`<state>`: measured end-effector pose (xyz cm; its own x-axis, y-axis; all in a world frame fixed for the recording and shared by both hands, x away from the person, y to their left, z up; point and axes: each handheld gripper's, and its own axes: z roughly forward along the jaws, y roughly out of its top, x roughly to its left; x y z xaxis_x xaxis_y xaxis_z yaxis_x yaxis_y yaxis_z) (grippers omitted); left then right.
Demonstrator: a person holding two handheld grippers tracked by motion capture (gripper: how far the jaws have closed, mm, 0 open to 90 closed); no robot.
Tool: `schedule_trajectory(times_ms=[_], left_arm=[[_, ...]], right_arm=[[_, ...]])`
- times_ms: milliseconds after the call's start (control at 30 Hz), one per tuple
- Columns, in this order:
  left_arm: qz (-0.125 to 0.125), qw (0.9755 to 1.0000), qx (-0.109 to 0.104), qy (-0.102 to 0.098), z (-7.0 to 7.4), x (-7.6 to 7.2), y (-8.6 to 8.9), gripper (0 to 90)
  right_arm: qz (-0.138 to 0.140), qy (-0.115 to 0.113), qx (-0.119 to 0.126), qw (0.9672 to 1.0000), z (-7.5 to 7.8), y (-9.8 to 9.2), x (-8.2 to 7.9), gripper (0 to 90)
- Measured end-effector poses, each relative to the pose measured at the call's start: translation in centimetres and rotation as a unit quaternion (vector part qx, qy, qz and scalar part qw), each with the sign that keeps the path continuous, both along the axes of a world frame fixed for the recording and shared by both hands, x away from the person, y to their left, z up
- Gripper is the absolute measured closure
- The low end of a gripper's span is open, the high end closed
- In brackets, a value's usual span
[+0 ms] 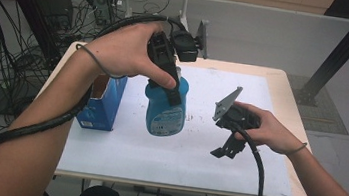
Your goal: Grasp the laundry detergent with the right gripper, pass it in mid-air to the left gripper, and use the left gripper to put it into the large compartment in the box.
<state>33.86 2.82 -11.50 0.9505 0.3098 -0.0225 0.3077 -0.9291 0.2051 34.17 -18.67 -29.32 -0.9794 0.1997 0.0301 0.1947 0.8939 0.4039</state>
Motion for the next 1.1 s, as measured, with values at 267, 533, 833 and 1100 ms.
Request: schedule_trajectory(times_ms=[267, 533, 833, 1100], left_arm=[[0.027, 0.9996, 0.004, 0.003, 0.1, 0.3, 1.6, 37.2], [0.066, 0.9978, 0.003, -0.009, 1.3, 0.7, 3.1, 37.3], [0.162, 0.9864, -0.01, -0.028, 3.0, 1.9, 5.5, 37.2], [0.247, 0.968, -0.02, -0.04, 4.2, 3.2, 8.0, 37.3]], right_arm=[[-0.023, 0.019, -0.038, 0.9988, -1.2, -1.5, 0.0, 2.5], [-0.039, 0.033, -0.072, 0.9961, -2.5, -2.1, -0.2, 2.9], [-0.039, 0.03, -0.071, 0.9963, -2.7, -2.3, -0.1, 3.0], [-0.041, 0.028, -0.069, 0.9964, -2.7, -2.0, -0.2, 3.0]])
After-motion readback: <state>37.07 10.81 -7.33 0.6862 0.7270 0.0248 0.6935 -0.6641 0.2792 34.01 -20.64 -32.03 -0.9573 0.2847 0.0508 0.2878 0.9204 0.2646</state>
